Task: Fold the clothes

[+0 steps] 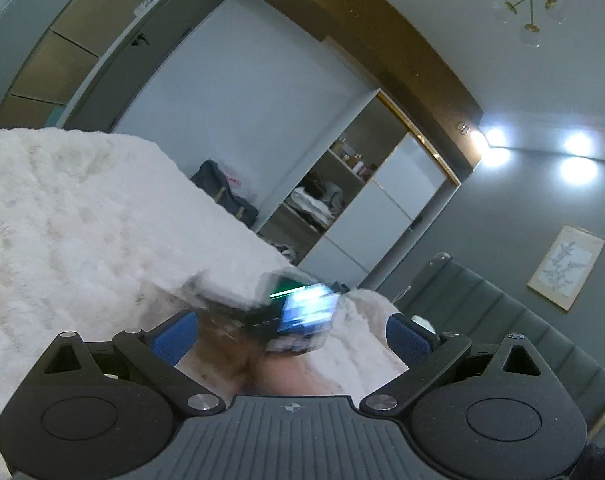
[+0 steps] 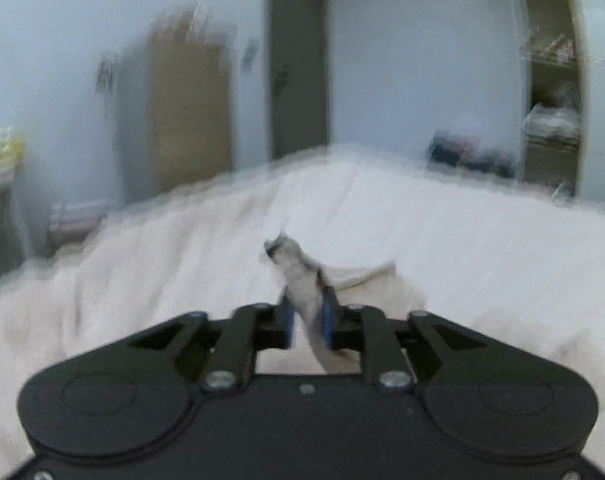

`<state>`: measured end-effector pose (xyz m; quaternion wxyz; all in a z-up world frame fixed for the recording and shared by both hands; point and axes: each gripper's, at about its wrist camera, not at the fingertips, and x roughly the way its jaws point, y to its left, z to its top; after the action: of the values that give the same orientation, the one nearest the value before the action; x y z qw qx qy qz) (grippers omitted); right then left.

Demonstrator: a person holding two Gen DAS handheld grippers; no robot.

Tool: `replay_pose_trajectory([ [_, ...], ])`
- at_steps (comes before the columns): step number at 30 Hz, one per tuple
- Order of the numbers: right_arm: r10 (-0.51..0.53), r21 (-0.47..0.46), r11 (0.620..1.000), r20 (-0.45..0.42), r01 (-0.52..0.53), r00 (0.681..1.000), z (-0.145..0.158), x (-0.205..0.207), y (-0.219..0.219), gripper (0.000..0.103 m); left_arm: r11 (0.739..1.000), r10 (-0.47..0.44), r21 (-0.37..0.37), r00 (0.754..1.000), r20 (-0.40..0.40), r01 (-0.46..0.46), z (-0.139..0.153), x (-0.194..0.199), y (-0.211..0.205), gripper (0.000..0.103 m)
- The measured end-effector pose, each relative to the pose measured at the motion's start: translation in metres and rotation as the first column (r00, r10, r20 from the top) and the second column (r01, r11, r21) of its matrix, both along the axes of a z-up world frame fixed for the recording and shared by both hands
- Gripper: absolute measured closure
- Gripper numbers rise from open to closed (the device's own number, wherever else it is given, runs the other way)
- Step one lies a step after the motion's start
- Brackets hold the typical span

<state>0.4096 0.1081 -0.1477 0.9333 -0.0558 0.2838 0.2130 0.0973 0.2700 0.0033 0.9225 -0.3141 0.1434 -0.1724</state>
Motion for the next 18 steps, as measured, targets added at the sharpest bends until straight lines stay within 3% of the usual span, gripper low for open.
replay_pose_trajectory([
  [1, 0.014, -0.035, 0.999, -0.064, -0.016, 0.998, -0.02, -0.005, 0.016, 0.072, 1.0, -0.004, 0.007, 1.0, -0.003, 0.004, 0.001, -0.003, 0.003, 0.003],
  [3, 0.004, -0.058, 0.998, -0.094, -0.01, 0.996, -0.038, -0.021, 0.024, 0.069, 1.0, -0.013, 0.023, 1.0, -0.007, 0.013, 0.004, -0.009, 0.007, 0.003],
  [4, 0.034, -0.029, 0.999, -0.069, -0.036, 0.997, -0.033, -0.037, 0.019, 0.06, 0.999, -0.018, 0.038, 1.0, -0.002, 0.018, 0.005, -0.012, 0.007, 0.003],
  [5, 0.085, 0.001, 0.996, -0.056, -0.085, 0.995, -0.022, -0.048, 0.007, 0.049, 0.998, -0.03, 0.058, 1.0, 0.0, 0.03, 0.005, -0.013, 0.007, 0.003],
  [8, 0.202, 0.118, 0.973, -0.029, -0.197, 0.979, 0.025, -0.087, -0.055, 0.037, 0.994, -0.052, 0.1, 0.999, -0.005, 0.053, 0.001, -0.019, 0.002, 0.003],
  [11, 0.193, 0.203, 0.963, -0.068, -0.176, 0.979, 0.063, -0.124, -0.132, 0.035, 0.984, -0.091, 0.149, 0.996, -0.019, 0.093, -0.002, -0.019, -0.013, 0.003],
  [13, 0.142, 0.224, 0.967, -0.091, -0.119, 0.986, 0.081, -0.147, -0.199, 0.033, 0.974, -0.116, 0.192, 0.993, -0.033, 0.12, -0.003, -0.02, -0.027, 0.003],
  [16, -0.034, 0.162, 0.986, -0.097, 0.049, 0.995, 0.086, -0.19, -0.275, 0.033, 0.944, -0.139, 0.292, 0.988, -0.067, 0.153, -0.014, -0.018, -0.046, 0.002],
  [17, -0.119, 0.126, 0.984, -0.087, 0.129, 0.989, 0.085, -0.212, -0.304, 0.033, 0.926, -0.147, 0.339, 0.986, -0.081, 0.167, -0.019, -0.018, -0.054, 0.002],
  [18, -0.158, 0.114, 0.979, -0.084, 0.167, 0.984, 0.083, -0.229, -0.32, 0.033, 0.892, -0.162, 0.41, 0.982, -0.101, 0.189, -0.025, -0.019, -0.063, 0.002],
])
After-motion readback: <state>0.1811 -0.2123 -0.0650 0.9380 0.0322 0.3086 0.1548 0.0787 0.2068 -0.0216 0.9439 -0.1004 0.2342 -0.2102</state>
